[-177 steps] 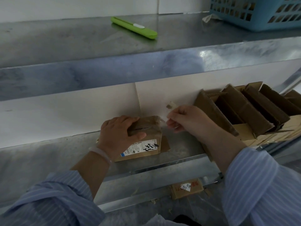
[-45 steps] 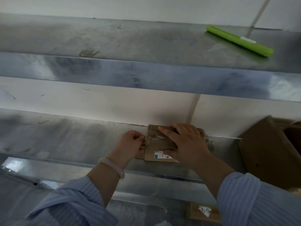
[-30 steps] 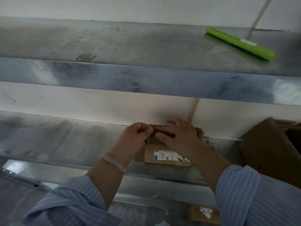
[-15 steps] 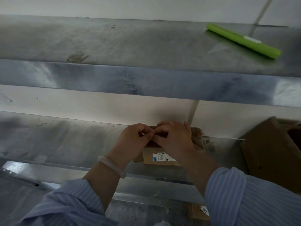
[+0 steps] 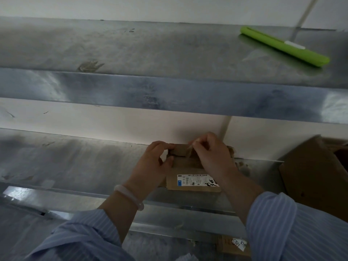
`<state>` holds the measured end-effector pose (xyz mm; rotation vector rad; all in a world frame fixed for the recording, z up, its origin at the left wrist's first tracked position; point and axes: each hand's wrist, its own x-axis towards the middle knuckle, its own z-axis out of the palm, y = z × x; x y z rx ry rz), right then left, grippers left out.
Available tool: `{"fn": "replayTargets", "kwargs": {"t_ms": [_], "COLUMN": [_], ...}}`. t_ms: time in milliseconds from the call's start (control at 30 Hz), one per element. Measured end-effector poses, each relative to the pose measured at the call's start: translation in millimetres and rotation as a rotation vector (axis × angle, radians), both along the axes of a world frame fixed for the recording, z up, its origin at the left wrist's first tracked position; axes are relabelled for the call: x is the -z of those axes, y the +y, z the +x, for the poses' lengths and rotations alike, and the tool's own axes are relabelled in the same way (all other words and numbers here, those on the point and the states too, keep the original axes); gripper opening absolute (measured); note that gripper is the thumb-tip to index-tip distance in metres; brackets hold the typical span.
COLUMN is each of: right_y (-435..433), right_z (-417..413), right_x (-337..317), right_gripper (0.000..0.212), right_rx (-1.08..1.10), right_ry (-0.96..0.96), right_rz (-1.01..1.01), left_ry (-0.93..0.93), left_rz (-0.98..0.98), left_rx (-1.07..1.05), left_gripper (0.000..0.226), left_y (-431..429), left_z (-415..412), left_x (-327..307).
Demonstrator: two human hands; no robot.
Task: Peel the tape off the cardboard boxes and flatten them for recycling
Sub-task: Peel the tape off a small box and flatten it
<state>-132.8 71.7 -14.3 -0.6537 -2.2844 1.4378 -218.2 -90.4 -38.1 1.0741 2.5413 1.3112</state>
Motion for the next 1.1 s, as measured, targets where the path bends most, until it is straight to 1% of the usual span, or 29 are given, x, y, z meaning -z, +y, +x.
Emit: {"fn": "replayTargets", "kwargs": {"t_ms": [167, 267, 300, 333, 433, 500, 533, 667, 733, 800, 900, 1033, 1100], "right_y": [8, 9, 11, 13, 13, 11, 9, 8, 7, 7, 7, 4, 4], "right_z": [8, 14, 16, 18, 23, 23, 23, 18, 15, 13, 10, 11, 16], "right_x": [0, 0, 0, 1, 1, 4, 4, 0, -3, -5, -7, -6, -5], "right_gripper": [0.006, 0.021, 0.025, 0.024, 0.004, 0.013, 0.017, 0.017, 0.014, 0.017, 0.020, 0.015, 0.015], "right_rx": [0.141, 0.115, 0.101, 0.081, -0.051, -0.134, -0.144, -0.127, -0.050, 0.029, 0.010, 0.011, 0.067], "right_ry": [0.124, 0.128, 0.105, 0.062, -0.101, -0.145, -0.158, -0.231, -0.266, -0.329, -0.434, -0.416, -0.374], "right_rz": [-0.046, 0.003, 0.055, 0.138, 0.449, 0.598, 0.631, 0.627, 0.596, 0.595, 0.661, 0.680, 0.612], "left_ry": [0.109, 0.140, 0.146, 0.155, 0.222, 0.278, 0.295, 0.296, 0.266, 0.206, 0.108, 0.030, 0.059], "left_rz": [-0.065, -0.102, -0.113, -0.127, -0.175, -0.220, -0.243, -0.294, -0.271, -0.216, -0.175, -0.215, -0.249], "left_rx": [-0.069, -0.092, -0.098, -0.098, -0.071, -0.045, -0.035, -0.064, -0.063, 0.009, 0.116, 0.146, 0.150], "left_gripper": [0.018, 0.015, 0.014, 0.013, 0.013, 0.018, 0.021, 0.021, 0.021, 0.027, 0.036, 0.042, 0.044], "left_y": [4, 4, 4, 5, 7, 9, 10, 19, 23, 26, 27, 25, 24], "left_z": [2, 2, 2, 2, 0, -2, -4, -5, -4, -4, -6, -12, -13], "left_x": [1, 0, 0, -1, -4, -6, -7, -10, -6, -1, 3, 7, 7]}}
